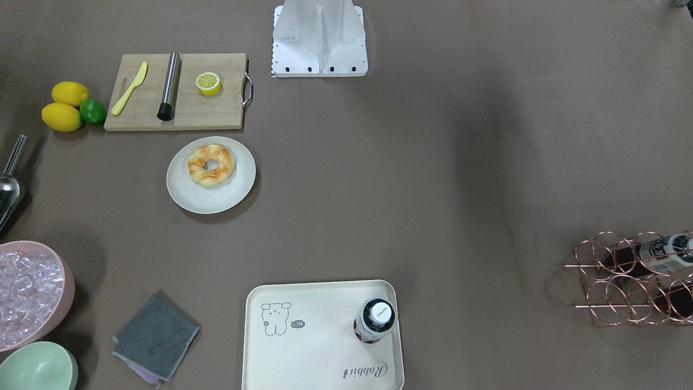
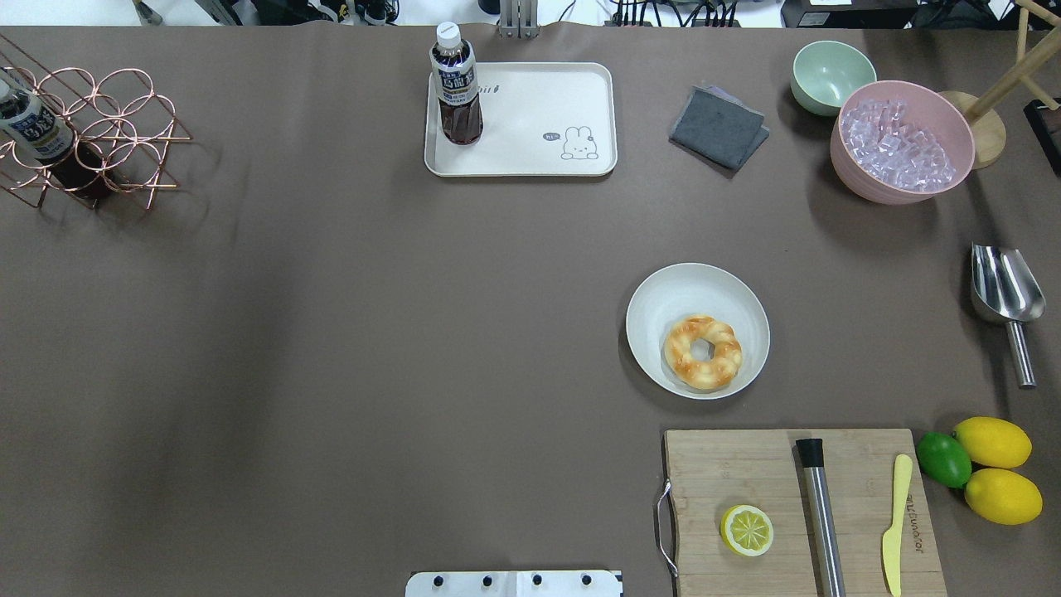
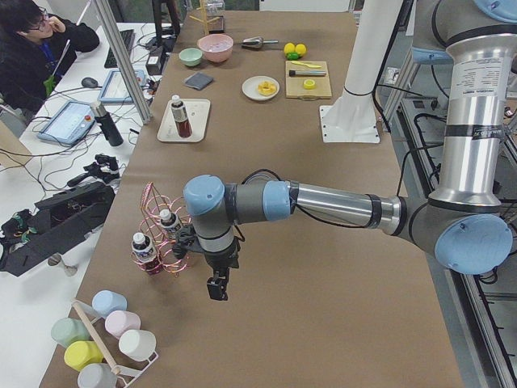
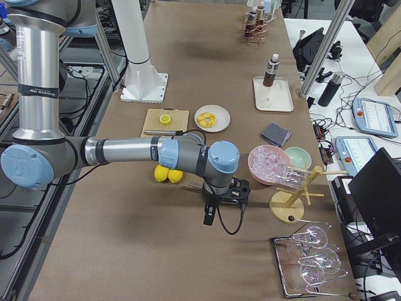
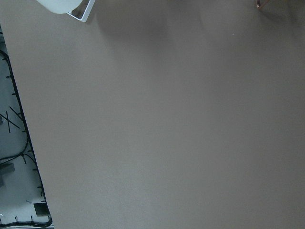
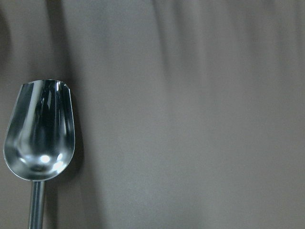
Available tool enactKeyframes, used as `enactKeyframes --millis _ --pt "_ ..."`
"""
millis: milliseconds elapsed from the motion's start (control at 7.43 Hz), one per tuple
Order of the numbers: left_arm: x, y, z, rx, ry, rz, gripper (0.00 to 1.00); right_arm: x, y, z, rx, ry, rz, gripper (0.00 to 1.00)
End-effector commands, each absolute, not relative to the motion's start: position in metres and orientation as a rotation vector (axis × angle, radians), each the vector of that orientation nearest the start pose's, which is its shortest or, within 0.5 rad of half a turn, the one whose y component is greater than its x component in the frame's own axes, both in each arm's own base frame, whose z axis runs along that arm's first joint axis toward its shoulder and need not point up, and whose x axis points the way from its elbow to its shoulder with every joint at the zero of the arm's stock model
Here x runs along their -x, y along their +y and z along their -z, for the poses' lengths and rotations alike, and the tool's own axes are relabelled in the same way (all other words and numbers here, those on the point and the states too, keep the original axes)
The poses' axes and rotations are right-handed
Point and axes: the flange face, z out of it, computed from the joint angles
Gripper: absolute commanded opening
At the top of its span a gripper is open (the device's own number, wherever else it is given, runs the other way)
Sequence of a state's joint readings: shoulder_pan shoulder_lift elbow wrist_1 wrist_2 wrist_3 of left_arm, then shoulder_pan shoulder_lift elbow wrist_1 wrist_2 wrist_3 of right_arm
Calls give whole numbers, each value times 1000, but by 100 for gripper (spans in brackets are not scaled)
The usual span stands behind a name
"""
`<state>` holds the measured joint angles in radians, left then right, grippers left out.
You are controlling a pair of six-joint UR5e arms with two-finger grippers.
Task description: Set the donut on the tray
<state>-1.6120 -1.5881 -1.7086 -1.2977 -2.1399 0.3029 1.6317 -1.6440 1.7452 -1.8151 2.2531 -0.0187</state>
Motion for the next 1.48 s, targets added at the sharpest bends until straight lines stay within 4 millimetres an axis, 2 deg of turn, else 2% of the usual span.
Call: enactKeyframes --millis 0,269,673,1212,1346 --pt "96 -485 -618 16 579 -225 98 -98 -441 -637 110 -688 -86 100" --pt "96 -482 -621 23 579 -218 98 -97 -443 -633 99 -691 -83 100" --pt "104 -485 -613 -2 578 -207 98 -97 -449 -623 68 -698 -72 100" --pt "133 -471 -612 -18 574 -149 98 -94 -444 -632 76 -731 -52 100" --pt "133 -472 -611 -22 575 -149 98 -93 -445 -632 55 -749 -49 100"
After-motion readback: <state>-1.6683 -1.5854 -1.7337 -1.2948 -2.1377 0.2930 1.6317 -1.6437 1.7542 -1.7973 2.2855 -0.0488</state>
